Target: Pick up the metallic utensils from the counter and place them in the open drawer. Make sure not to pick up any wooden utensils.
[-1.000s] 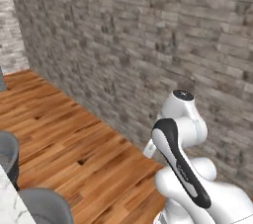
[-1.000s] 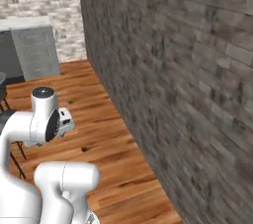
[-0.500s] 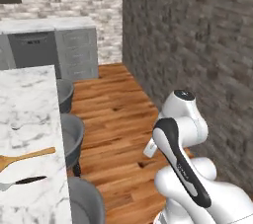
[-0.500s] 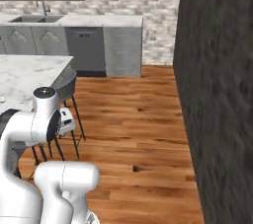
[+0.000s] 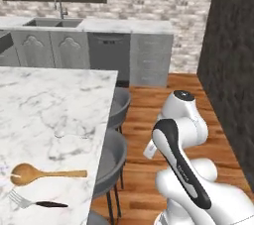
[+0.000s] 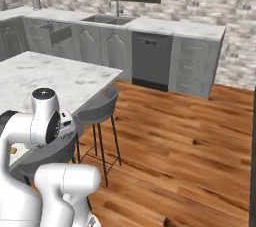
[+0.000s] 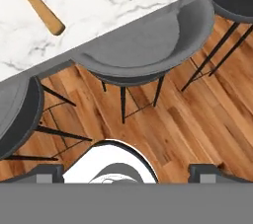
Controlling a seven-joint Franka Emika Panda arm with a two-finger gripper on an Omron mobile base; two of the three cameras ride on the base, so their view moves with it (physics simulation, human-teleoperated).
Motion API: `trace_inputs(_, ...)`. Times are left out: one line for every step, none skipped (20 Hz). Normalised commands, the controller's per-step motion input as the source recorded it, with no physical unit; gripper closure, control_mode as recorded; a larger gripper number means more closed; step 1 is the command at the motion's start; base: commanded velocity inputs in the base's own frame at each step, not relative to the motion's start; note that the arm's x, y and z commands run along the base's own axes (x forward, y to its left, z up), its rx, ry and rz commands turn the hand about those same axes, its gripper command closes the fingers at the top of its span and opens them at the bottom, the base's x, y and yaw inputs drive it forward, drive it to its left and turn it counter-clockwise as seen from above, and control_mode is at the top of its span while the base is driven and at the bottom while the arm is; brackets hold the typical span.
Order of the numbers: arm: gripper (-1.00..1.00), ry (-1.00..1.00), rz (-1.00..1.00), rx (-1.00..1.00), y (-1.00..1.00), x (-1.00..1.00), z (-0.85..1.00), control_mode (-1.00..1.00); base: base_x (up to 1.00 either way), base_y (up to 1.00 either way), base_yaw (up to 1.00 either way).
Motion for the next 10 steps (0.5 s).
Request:
trace_inputs(-1.00,0.00,0.00,0.00,0.00,0.00,0.00,1.00,0.77,-0.27,0.60)
trace_inputs(-1.00,0.00,0.00,0.00,0.00,0.00,0.00,1.00,0.64,-0.23,0.65)
trace_inputs(-1.00,0.00,0.00,0.00,0.00,0.00,0.00,1.00,0.54,-0.21,0.67)
trace_inputs(-1.00,0.00,0.00,0.00,0.00,0.00,0.00,1.00,0.41,-0.18,0.70)
trace_inputs(-1.00,0.00,0.00,0.00,0.00,0.00,0.00,1.00,0.23,-0.18,0.72)
trace_inputs(-1.00,0.00,0.00,0.00,0.00,0.00,0.00,1.00,0.09,-0.19,0.73)
trace_inputs(-1.00,0.00,0.00,0.00,0.00,0.00,0.00,1.00,0.00,-0.21,0.75)
trace_inputs(-1.00,0.00,0.00,0.00,0.00,0.00,0.00,1.00,-0.08,-0.29,0.76)
trace_inputs(-1.00,0.00,0.00,0.00,0.00,0.00,0.00,1.00,-0.24,-0.32,0.76)
trace_inputs(-1.00,0.00,0.00,0.00,0.00,0.00,0.00,1.00,-0.44,-0.27,0.79)
